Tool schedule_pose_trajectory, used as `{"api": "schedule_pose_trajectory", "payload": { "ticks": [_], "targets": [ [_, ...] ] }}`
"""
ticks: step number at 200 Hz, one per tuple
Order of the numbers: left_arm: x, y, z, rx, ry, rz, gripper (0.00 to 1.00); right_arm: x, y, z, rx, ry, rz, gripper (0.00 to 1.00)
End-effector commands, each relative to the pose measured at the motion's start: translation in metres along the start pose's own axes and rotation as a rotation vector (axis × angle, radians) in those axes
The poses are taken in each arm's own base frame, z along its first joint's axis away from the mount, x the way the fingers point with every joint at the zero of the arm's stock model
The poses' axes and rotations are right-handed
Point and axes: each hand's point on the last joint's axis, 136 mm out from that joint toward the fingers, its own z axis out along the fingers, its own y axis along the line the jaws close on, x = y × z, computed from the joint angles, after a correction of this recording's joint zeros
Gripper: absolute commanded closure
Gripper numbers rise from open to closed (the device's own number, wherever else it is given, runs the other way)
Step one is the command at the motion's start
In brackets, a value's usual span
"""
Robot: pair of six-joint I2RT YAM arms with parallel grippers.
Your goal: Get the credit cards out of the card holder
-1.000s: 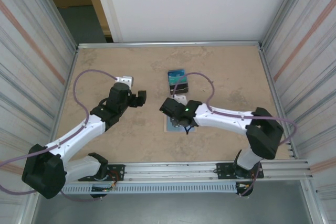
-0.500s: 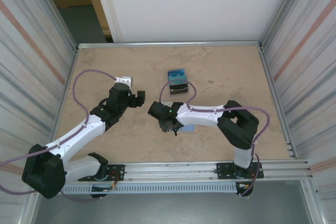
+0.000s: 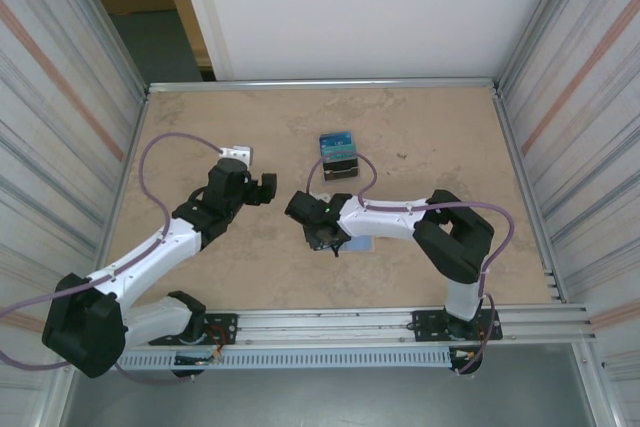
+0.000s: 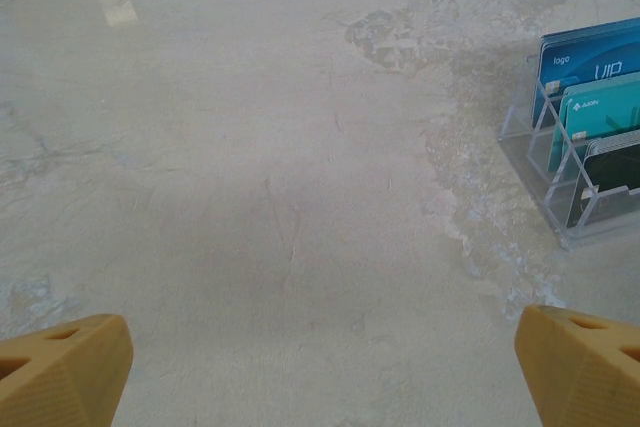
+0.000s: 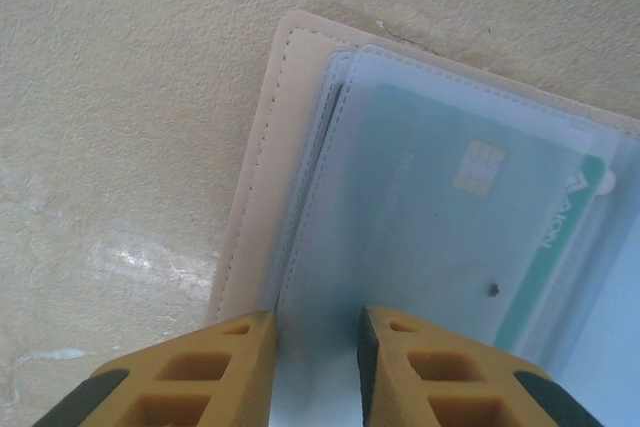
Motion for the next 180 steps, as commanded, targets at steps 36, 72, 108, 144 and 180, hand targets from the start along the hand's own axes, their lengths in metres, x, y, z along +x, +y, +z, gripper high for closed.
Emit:
{"api": "schedule_pose_trajectory", "payload": {
  "ticks": [36,72,108,144,180],
  "targets": [
    [-0.010,-0.003,-0.005,0.009,-0.021,-0.008,0.01,0.009,-0.017,0.000,0.040,0.016,0.009,0.85],
    [-0.020,-0.011,-0.012,0.027,-0.060,0.029,0.01,-0.004,-0.017,-0.017,0.021,-0.038,0.020,0.86],
    [-0.026,-0.018,-0.016,0.021,-0.071,0.070,0.01,-0.008,-0.027,-0.027,0.022,-0.065,0.042,0.87],
    [-0.030,-0.025,-0.016,0.026,-0.077,0.089,0.01,-0.006,-0.046,-0.032,0.041,-0.074,0.085,0.88],
    [-0.032,-0.031,-0.014,0.031,-0.075,0.105,0.01,-0.001,-0.070,-0.037,0.063,-0.082,0.138,0.87]
  ]
}}
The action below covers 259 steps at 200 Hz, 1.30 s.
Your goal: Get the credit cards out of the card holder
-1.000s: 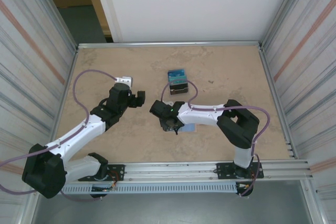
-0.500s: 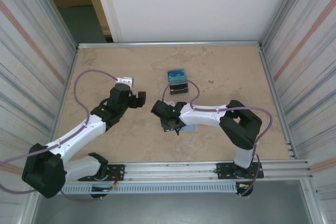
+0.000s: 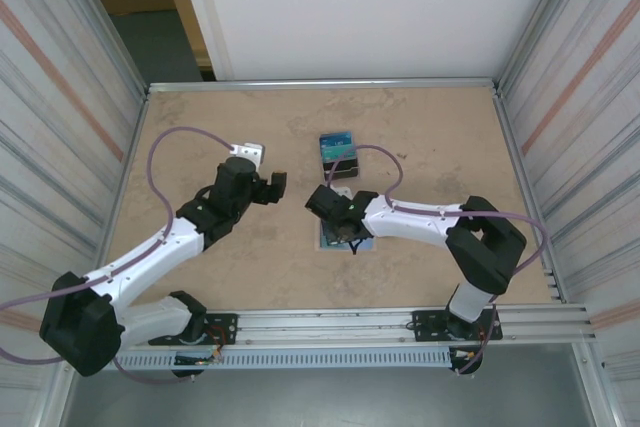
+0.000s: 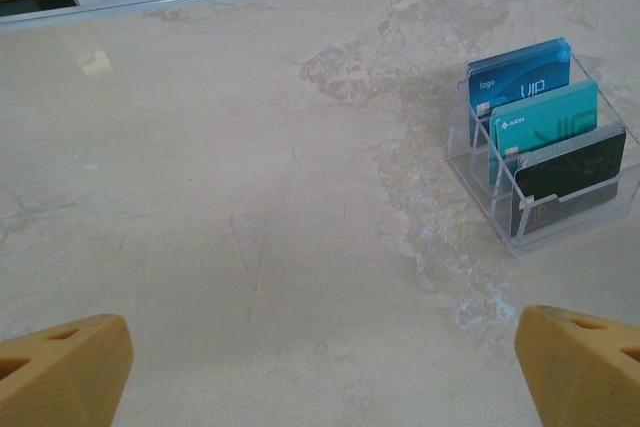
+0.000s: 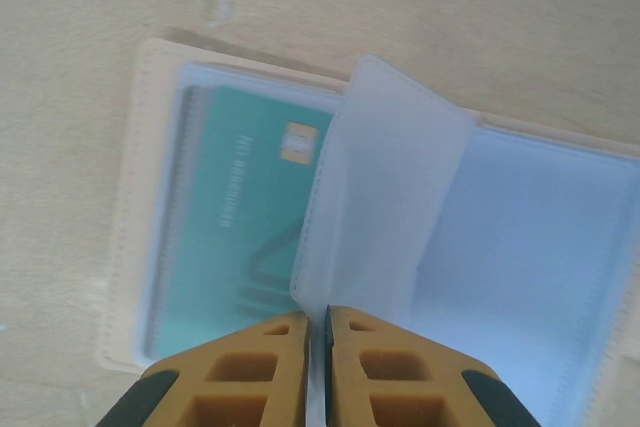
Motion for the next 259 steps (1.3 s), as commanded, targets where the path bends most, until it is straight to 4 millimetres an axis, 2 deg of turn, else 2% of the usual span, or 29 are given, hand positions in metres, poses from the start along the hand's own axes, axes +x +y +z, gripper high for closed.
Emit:
{"api": "schedule_pose_trajectory", "payload": {
  "ticks": [1,40,99,122,131,144,160,180,214,259],
  "targets": [
    [-0.013,-0.001,-0.001,-0.017,-0.022,0.022,0.01,0.001,-0.023,-0.011,0.042,-0.021,0.059,0.87],
    [-0.012,-0.009,0.000,-0.008,-0.013,0.044,0.01,0.007,-0.052,-0.015,0.077,-0.032,0.128,0.76],
    [0.007,-0.018,0.002,0.007,0.044,0.079,0.01,0.022,-0.097,-0.015,0.125,-0.030,0.240,0.74],
    [0.018,-0.028,0.003,0.039,0.068,0.102,0.01,0.023,-0.106,-0.019,0.110,-0.037,0.275,0.71],
    [0.023,-0.034,0.003,0.056,0.078,0.119,0.01,0.020,-0.105,-0.022,0.086,-0.044,0.282,0.67],
    [0.031,-0.045,0.003,0.079,0.089,0.158,0.01,0.015,-0.099,-0.028,0.033,-0.057,0.289,0.56],
    [0.045,-0.060,0.002,0.108,0.102,0.219,0.01,0.006,-0.086,-0.035,-0.063,-0.067,0.287,0.52],
    [0.062,-0.071,0.003,0.129,0.134,0.242,0.01,-0.002,-0.066,-0.041,-0.187,-0.059,0.283,0.54],
    [0.089,-0.083,0.006,0.188,0.183,0.194,0.01,-0.014,-0.035,-0.042,-0.378,-0.034,0.283,0.64],
    [0.107,-0.098,0.013,0.197,0.207,0.274,0.01,-0.017,-0.023,-0.022,-0.465,0.038,0.317,0.70]
  ]
}}
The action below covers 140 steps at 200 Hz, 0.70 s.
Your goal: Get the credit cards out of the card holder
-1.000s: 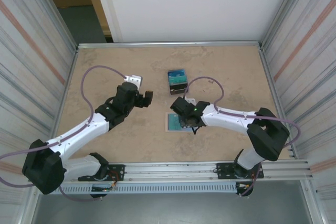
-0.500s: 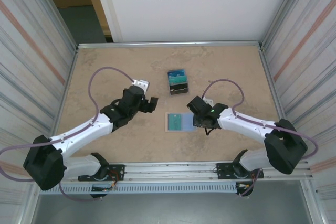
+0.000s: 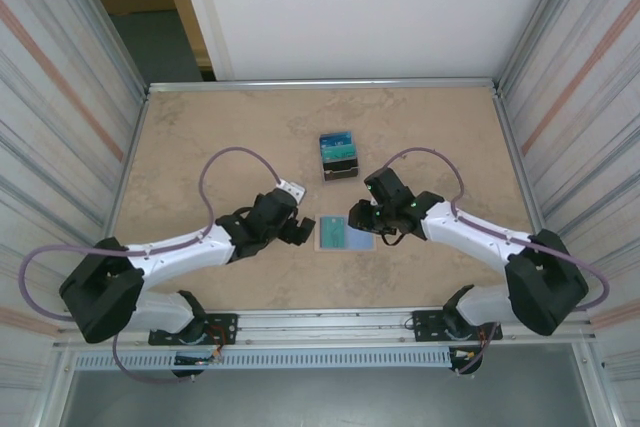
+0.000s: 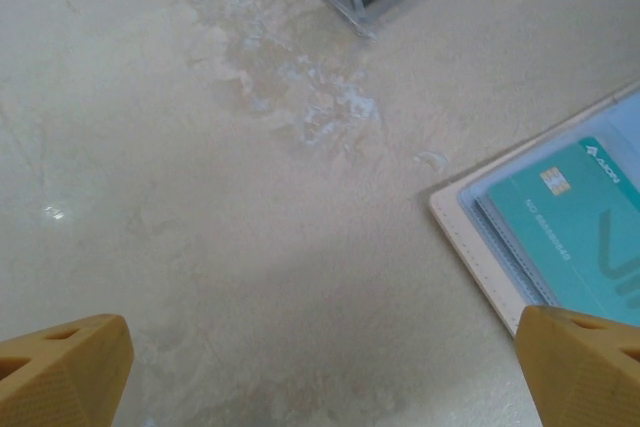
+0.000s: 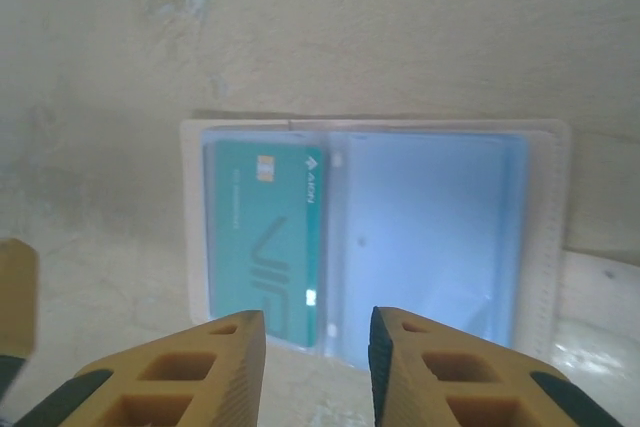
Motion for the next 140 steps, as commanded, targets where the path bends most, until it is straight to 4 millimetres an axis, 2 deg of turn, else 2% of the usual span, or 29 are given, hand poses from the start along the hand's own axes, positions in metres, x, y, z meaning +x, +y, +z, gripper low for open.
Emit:
{"api": "schedule_pose_trajectory", "payload": {
  "ticks": [1,51,140],
  "targets": [
    [-0.002,-0.012,0.006,0.007,-0.017,0.031,0.01,0.004,0.011,0.012,-0.084,0.060,0.002,0.70],
    [0.008,-0.014,0.023,-0.028,0.029,0.061,0.01,0.007,0.007,0.034,-0.070,0.114,0.009,0.79],
    [0.005,-0.018,0.037,-0.041,0.052,0.096,0.01,0.014,0.002,0.058,-0.070,0.159,0.018,0.82]
  ]
}}
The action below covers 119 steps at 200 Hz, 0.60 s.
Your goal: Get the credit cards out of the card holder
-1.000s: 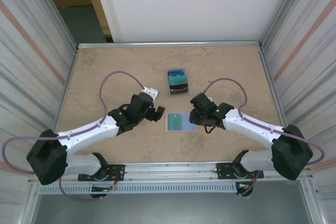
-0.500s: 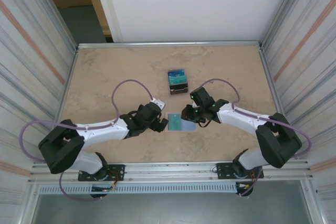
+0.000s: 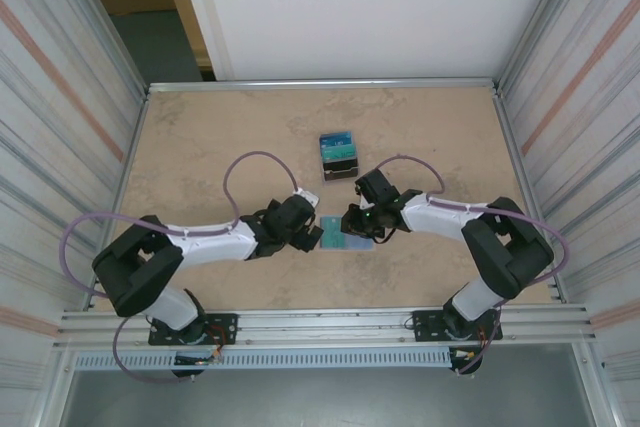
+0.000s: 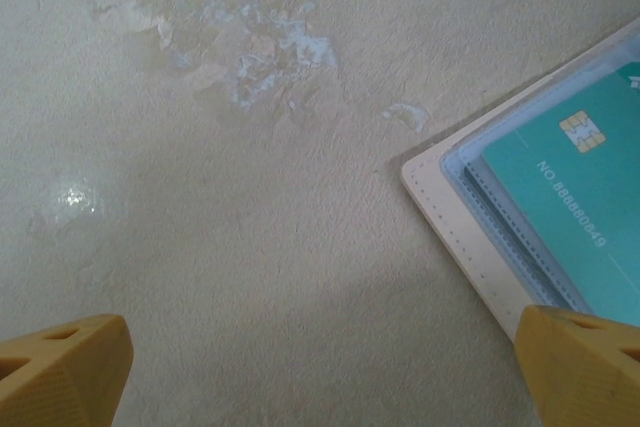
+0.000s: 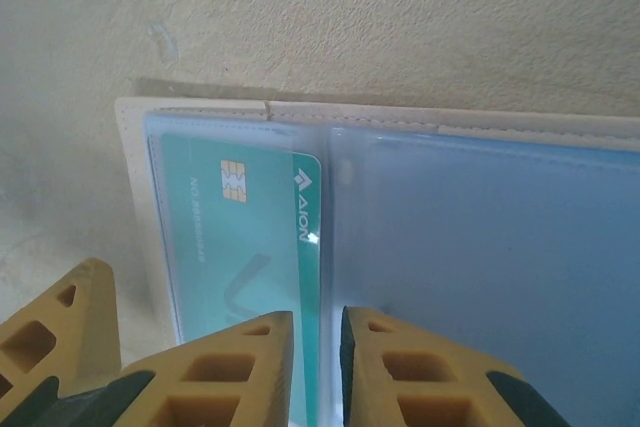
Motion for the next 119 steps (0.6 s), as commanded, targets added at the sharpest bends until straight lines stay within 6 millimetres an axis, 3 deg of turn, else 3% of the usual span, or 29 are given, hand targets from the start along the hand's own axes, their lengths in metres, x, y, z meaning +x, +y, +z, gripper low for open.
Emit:
{"api": "schedule_pose_trajectory", "payload": {
  "ticks": [1,62,119],
  "targets": [
    [-0.016,0.001,0.001,-0.024,-0.033,0.015,0.01,-0.005,0.006,0.004,-0.028,0.003,-0.018,0.82],
    [-0.013,0.001,0.007,-0.038,-0.010,0.038,0.01,-0.005,0.002,0.011,-0.024,0.011,-0.007,0.84],
    [-0.004,0.003,0.011,-0.057,0.031,0.066,0.01,-0.007,0.013,0.012,-0.120,0.020,0.008,0.86]
  ]
}}
